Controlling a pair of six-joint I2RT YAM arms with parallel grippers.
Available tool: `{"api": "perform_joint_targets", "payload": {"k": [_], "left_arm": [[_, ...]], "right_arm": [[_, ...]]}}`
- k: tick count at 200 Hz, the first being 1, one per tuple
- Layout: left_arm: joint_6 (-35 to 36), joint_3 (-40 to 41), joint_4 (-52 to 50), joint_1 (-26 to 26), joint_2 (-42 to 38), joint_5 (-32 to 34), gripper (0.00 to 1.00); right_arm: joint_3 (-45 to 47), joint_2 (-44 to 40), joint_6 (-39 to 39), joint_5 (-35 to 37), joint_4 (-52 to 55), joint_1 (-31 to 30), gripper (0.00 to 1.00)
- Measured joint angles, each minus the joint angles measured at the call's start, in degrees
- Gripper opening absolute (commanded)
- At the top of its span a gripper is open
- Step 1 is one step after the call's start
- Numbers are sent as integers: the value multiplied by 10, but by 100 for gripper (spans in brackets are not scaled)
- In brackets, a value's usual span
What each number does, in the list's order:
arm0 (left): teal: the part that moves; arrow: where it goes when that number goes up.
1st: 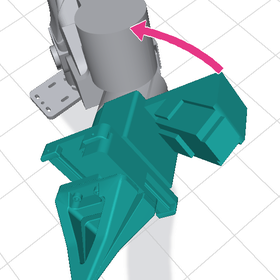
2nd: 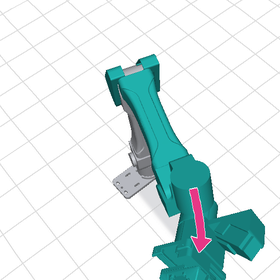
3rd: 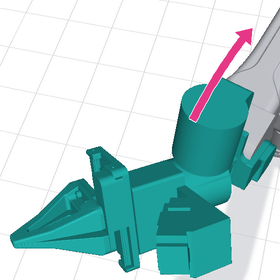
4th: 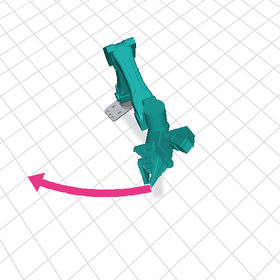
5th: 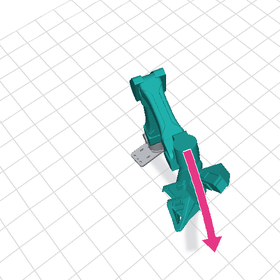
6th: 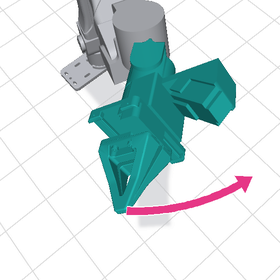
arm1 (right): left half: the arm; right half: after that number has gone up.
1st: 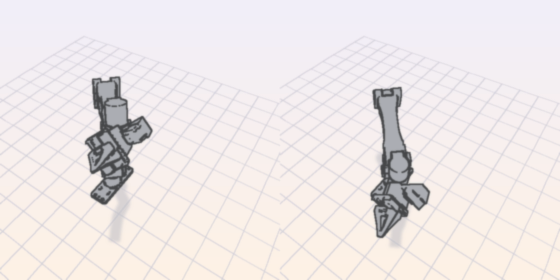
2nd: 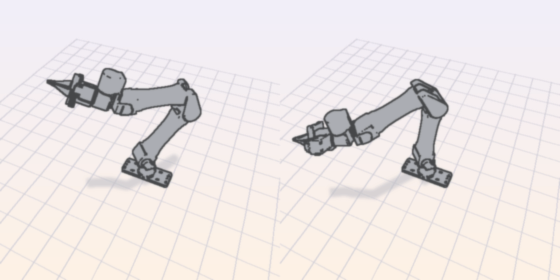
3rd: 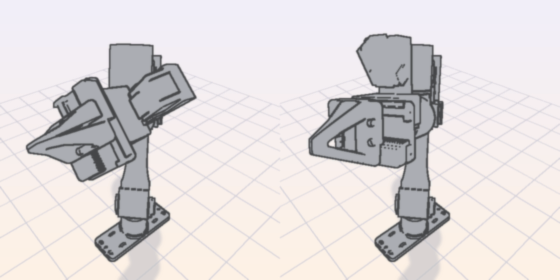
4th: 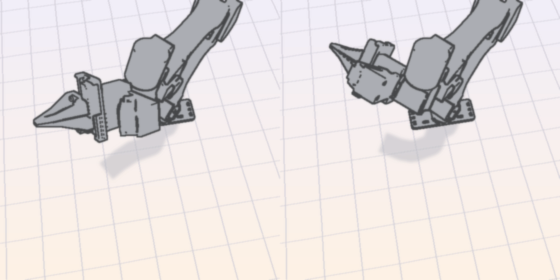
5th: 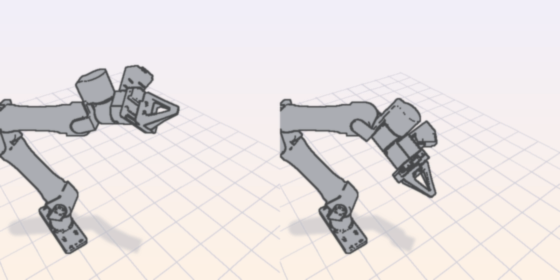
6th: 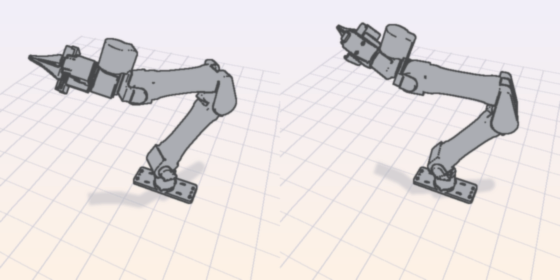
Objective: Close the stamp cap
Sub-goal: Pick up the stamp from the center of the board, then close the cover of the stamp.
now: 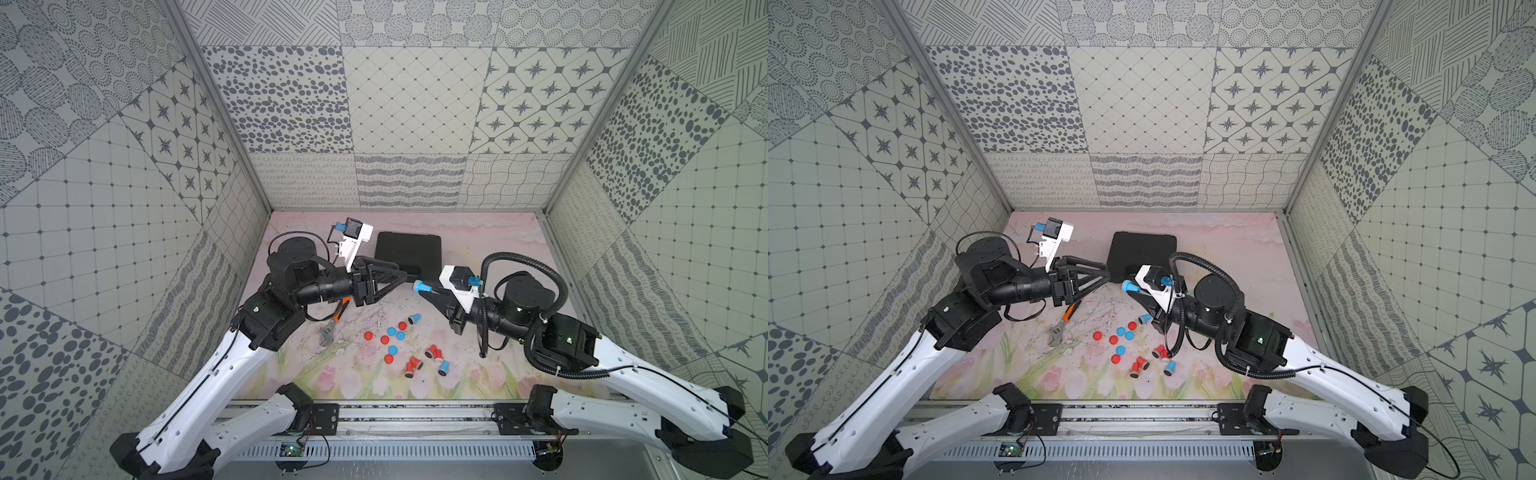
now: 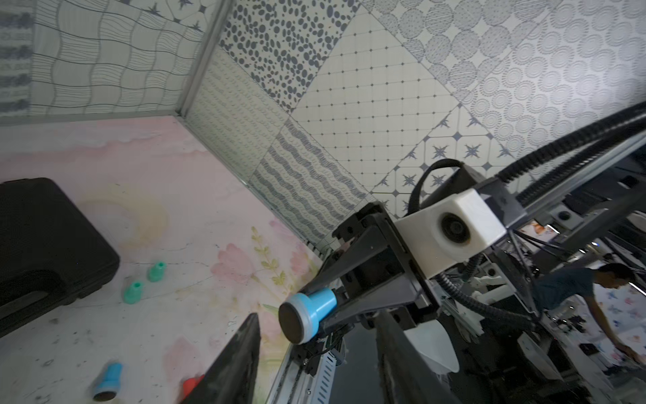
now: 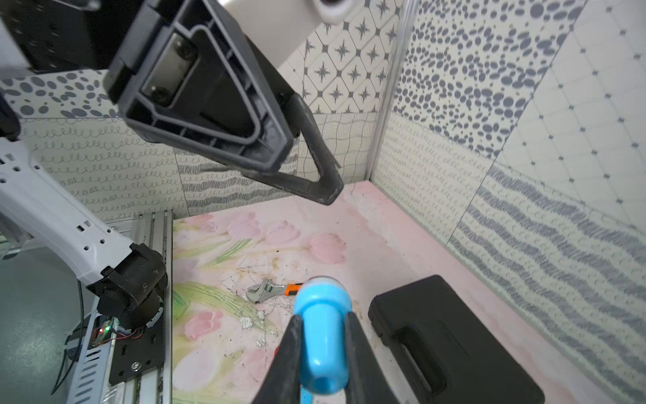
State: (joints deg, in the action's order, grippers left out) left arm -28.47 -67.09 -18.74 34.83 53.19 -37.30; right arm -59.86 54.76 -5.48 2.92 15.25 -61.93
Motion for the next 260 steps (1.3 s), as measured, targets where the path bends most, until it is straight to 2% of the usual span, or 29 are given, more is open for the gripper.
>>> {"api": "perform_joint_targets", "payload": {"k": [33,74,110,143,184,221,260], "left_arm": [[66,21,-78,-22,-17,97,57],[112,68,-123,-85,-35,172,58],[133,126,-132,-158,-43,199,58],[151,168,-130,-194,-42,224,59],[169,192,-123,-207,-34,246,59],[182,193,-123,-210,-33,258,60],[196,192,-124,-210,-42,275,60]], "right_arm": [[-55,69,111,80,94,-15,4],[-80,141,224,97,175,-15,4],[-89,211,296,58,230,-1,0],[-106,287,345,-6,261,30,0],[-132,380,377,-71,292,50,0],[-156,448,388,-94,307,52,7],[-191,500,398,-91,313,57,2]]}}
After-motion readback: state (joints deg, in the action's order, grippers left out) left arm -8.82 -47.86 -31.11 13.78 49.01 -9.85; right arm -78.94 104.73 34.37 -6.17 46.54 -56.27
